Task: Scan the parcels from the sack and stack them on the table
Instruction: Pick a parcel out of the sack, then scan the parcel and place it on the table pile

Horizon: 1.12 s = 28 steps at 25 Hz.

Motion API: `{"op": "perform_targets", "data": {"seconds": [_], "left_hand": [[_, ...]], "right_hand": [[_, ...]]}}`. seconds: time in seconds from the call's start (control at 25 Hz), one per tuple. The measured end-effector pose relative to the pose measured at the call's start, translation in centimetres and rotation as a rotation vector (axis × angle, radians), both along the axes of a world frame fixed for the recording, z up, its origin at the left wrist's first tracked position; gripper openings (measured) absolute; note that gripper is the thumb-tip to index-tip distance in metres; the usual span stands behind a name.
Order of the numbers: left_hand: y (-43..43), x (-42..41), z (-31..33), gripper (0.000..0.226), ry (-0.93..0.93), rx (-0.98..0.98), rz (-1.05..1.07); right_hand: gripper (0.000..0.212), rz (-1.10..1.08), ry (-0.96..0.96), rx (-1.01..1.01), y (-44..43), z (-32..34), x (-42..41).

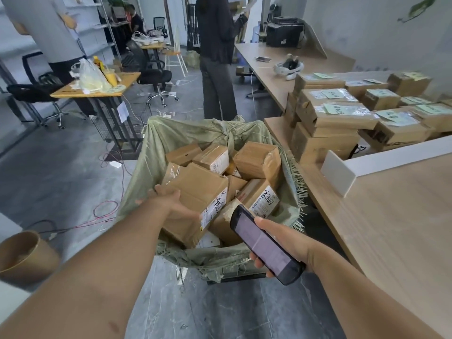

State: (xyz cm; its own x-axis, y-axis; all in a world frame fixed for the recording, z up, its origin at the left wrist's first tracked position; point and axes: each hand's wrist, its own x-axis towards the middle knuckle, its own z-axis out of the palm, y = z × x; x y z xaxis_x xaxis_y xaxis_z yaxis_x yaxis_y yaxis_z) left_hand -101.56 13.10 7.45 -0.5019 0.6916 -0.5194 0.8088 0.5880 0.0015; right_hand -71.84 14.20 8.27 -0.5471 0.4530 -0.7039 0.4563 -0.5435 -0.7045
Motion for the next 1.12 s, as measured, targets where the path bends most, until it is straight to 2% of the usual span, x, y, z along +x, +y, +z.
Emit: {"op": "perform_targets", "data": {"seconds": [0.16, 0.28, 0.36, 0.48, 0.56, 0.64, 0.92, 1.12], "left_hand": [[2.6, 1.6, 1.7, 0.091, 0.063, 0.341, -0.167], [4.6, 3.6, 1.5, 0.058, -0.152, 0.566, -0.311], [5.8, 6.2, 1.4, 0.049, -0.259, 0.629, -0.417], [7.0, 10.8, 0.7, 0.039, -0.311, 0.679, -0.560], [7.2, 14.2, 0.3, 0.036, -0.347, 0.663, -0.660], [7.0, 17.7, 0.1, 0.039, -0.364, 0.637, -0.756], [3.9, 30.6, 0.9, 0.044, -0.353, 0.594, -1.104], [-2.0, 40.6, 2.2, 0.047, -0.357, 0.568, -1.322]], "right_hand": [[0.069, -0.063, 0.031, 0.030, -0.1, -0.1, 1.0], [0.074, -0.124, 0.058, 0.064, -0.7, 0.3, 2.5], [0.077, -0.182, 0.077, 0.094, -1.7, 0.5, 3.9], [0.077, -0.304, 0.080, 0.107, -3.4, 0.5, 6.8], [0.088, -0.383, 0.088, 0.094, -5.0, 0.3, 9.2], [0.089, -0.456, 0.071, 0.096, -6.9, 0.2, 11.6], [0.071, -0.740, 0.018, 0.133, -15.9, 1.5, 20.2], [0.057, -0.945, -0.030, 0.169, -25.5, 3.1, 26.3]]}}
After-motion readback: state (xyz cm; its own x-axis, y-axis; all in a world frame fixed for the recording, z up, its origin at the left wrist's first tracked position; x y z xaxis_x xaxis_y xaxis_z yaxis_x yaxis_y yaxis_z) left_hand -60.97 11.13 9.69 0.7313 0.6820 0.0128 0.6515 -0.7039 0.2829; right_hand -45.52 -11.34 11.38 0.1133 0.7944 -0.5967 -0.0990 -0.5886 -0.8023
